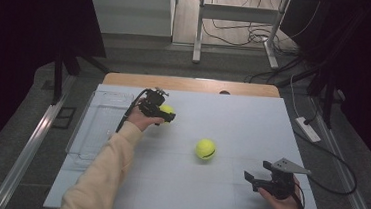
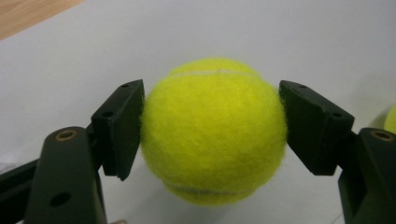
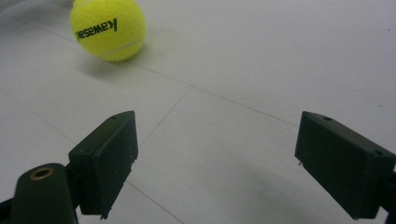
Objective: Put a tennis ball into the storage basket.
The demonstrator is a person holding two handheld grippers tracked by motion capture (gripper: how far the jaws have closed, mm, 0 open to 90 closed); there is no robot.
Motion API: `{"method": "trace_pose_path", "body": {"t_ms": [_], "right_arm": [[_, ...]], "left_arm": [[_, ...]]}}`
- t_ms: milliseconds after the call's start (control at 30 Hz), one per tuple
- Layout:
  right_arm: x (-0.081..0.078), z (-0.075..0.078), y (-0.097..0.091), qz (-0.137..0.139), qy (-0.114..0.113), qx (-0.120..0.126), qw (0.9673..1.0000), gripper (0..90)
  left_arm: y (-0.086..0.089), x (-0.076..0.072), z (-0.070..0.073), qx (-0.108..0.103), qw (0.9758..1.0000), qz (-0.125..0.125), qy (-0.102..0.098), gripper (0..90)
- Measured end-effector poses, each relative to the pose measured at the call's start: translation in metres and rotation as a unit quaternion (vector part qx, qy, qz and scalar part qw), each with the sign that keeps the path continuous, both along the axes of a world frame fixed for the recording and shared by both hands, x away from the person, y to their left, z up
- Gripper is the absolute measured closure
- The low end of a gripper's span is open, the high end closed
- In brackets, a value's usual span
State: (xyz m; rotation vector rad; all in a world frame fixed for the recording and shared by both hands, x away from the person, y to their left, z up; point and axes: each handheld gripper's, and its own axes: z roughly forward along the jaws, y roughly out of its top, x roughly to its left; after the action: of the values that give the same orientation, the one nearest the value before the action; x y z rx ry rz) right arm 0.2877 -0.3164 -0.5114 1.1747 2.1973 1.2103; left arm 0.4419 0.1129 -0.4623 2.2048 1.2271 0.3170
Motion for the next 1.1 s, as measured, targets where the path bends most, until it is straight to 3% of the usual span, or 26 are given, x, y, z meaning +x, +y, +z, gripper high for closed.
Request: {"method": "trace_pose_path", "body": {"t_ms": [233,600,1100], "right_arm": [[0.000,0.000,0.000,-0.001,-0.001,0.000,1.0000,13.1],[0.000,0.001,0.000,-0.001,-0.001,0.004,1.0000,13.1],[0.000,0.001,0.000,-0.002,-0.002,0.005,1.0000,13.0]], "left_arm": [[0.006,-0.006,0.005,-0.010,0.9999,-0.001,-0.011,27.4],[0.009,-0.018,0.019,-0.021,0.9986,0.000,-0.047,27.4],[0.017,-0.026,0.030,-0.037,0.9972,-0.001,-0.065,27.4]]}}
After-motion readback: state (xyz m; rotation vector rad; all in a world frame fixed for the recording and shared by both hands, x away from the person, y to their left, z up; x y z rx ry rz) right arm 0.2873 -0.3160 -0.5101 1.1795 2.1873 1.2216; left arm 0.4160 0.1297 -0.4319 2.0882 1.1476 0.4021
